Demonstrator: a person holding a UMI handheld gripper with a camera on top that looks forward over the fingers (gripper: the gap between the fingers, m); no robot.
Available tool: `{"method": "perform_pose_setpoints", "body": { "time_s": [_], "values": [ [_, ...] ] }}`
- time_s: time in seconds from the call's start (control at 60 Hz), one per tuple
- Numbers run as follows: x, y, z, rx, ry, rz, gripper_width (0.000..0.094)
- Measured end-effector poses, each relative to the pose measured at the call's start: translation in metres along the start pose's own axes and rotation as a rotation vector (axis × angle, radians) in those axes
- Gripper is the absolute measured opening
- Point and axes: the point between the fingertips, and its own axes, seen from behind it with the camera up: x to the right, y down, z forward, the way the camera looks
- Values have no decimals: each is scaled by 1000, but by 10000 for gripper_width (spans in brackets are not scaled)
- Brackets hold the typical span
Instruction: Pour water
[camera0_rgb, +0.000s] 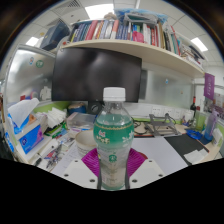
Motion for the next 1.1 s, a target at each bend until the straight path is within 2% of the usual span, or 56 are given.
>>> {"method": "perform_pose_setpoints", "body": {
  "time_s": [0.2, 0.367, 0.567, 0.8, 1.017, 1.1],
  "values": [
    [18, -32, -4, -39, 17, -153, 312],
    [56, -54, 7, -134, 46, -544, 311],
    [82, -54, 35, -225, 27, -1120, 309],
    [88, -61, 67, -246, 23, -1548, 308],
    [95, -70, 88, -292, 90, -1833, 310],
    [86, -72, 92, -277, 82, -1929, 312]
  ]
}}
